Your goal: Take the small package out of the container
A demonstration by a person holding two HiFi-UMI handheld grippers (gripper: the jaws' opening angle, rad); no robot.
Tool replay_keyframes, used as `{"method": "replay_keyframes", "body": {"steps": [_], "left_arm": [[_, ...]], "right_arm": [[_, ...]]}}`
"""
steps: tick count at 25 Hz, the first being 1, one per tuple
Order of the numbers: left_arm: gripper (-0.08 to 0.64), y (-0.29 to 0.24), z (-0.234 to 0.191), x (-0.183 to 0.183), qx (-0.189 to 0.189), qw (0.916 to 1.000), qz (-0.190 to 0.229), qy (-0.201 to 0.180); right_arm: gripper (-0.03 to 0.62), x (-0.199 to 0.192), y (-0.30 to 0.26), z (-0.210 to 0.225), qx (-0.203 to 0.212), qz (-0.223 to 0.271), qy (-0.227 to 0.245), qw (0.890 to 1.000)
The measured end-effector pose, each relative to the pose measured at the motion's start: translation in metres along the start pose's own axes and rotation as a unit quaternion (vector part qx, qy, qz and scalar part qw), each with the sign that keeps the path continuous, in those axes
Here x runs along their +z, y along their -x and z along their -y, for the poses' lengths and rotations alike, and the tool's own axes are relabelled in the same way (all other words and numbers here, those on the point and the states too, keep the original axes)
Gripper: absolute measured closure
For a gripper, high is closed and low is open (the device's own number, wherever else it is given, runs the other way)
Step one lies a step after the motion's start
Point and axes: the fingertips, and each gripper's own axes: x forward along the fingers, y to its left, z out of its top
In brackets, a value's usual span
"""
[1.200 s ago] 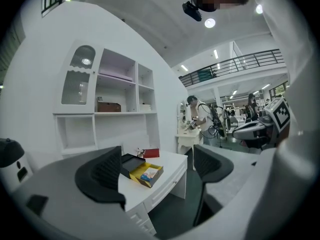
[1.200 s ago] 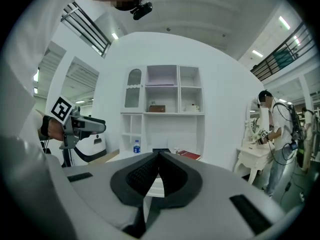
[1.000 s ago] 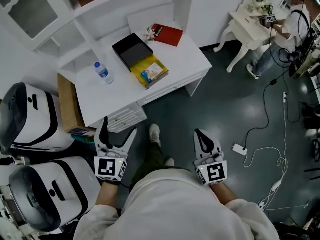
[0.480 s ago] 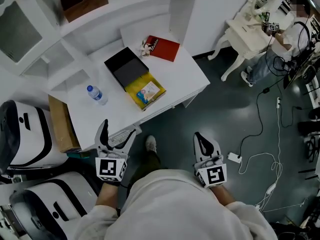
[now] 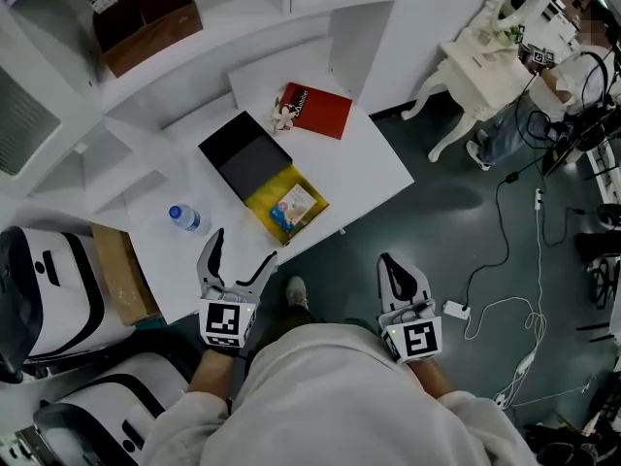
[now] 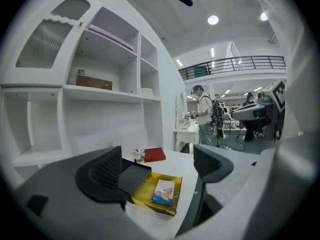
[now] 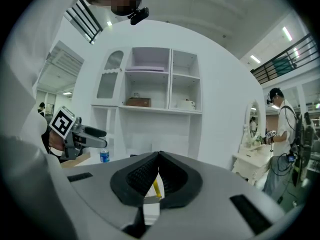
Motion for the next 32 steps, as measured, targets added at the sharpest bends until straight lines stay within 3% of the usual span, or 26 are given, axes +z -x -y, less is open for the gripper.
{"method": "replay_keyframes", "body": {"steps": [9, 17, 24, 32], "left_arm": [[0.120, -0.059, -0.015, -0.020, -0.043, 0.9980, -0.042, -0.017], [0.120, -0.107, -0.008, -0.055, -0.054, 0.9918, -0.102, -0.055], [0.120, -0.147, 0.010, -0.113, -0.076, 0.9731, -0.198, -0.090], [0.120, -0.189, 0.017, -0.171, -0.090, 0.9487, -0.281, -0.113]], "right_arm": [[0.568, 0.007, -0.039, 0.016, -0.022, -0.003, -0.004, 1.000], [0.568, -0.007, -0.068, 0.043, -0.008, -0.015, -0.022, 1.000], [0.568, -0.001, -0.080, 0.082, -0.013, -0.004, -0.026, 1.000], [0.568, -0.031, -0.067, 0.118, -0.035, -0.035, -0.038, 0.998]]}}
